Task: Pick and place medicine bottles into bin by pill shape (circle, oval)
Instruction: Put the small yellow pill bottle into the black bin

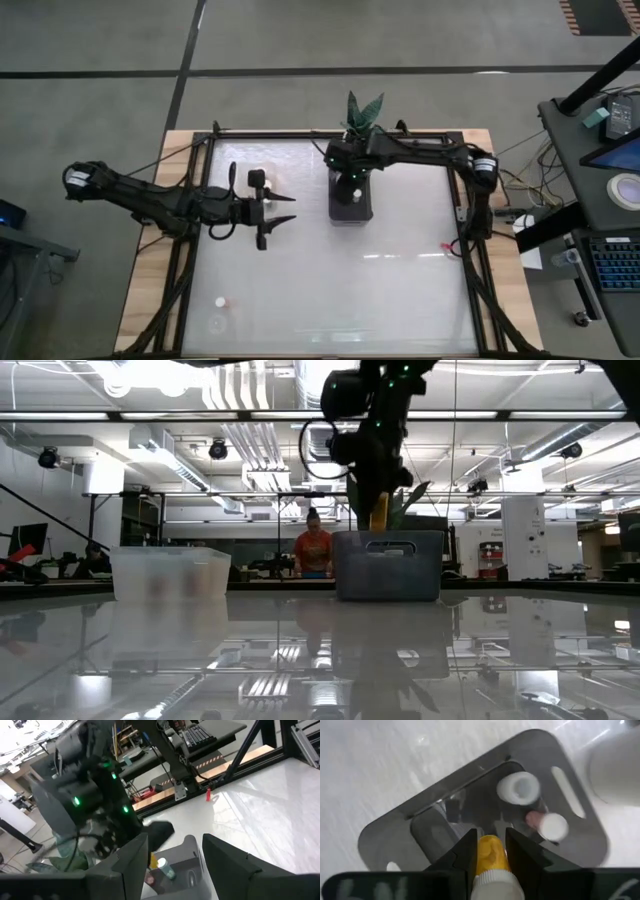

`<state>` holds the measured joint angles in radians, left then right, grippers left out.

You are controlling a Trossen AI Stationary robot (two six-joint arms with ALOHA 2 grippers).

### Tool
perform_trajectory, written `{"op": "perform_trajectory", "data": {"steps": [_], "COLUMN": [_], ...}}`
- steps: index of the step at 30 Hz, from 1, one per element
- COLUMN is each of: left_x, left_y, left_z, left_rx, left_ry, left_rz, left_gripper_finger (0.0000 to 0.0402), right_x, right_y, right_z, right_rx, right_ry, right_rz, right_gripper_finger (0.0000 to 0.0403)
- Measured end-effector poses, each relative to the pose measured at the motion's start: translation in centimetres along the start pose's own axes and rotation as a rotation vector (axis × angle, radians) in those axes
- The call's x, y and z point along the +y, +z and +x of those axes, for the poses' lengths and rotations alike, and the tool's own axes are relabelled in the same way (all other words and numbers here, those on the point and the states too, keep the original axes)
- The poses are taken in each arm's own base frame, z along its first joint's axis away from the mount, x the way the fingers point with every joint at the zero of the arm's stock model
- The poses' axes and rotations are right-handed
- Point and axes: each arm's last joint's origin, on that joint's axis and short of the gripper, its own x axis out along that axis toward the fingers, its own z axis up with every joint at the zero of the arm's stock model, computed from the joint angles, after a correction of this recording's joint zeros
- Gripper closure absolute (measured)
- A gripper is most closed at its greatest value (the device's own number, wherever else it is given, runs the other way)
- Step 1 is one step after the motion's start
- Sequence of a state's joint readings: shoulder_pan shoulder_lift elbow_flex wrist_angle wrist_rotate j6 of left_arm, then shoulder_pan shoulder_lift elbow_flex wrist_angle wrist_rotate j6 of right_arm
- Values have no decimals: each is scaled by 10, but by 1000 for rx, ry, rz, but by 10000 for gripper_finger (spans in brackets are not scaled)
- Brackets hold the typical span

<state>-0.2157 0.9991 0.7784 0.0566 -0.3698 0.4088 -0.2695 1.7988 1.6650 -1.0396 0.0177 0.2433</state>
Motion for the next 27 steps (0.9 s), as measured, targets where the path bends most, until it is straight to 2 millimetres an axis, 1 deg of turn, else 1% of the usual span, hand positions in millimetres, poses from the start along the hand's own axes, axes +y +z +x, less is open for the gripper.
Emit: {"op": "perform_trajectory", "data": {"steps": [9, 16, 23, 27], "left_x": [-1, -1, -1, -1], "left_y": [-2, -2, -2, -2], "left_z": [0, 0, 0, 0], "left_rx": [20, 19, 17, 18], "left_ry": [-6, -5, -5, -5], "left_rz": [6, 7, 6, 6], "left_gripper_finger": [228, 228, 228, 228], "right_x": [5, 8, 9, 9], "right_y": [5, 8, 8, 8], "right_z": [39, 56, 80, 85], "right_rx": [59, 66, 103, 118], "right_ry": [34, 34, 29, 28], "right_rz": [-31, -43, -63, -70], "right_gripper_finger": [317, 313, 316, 314]}}
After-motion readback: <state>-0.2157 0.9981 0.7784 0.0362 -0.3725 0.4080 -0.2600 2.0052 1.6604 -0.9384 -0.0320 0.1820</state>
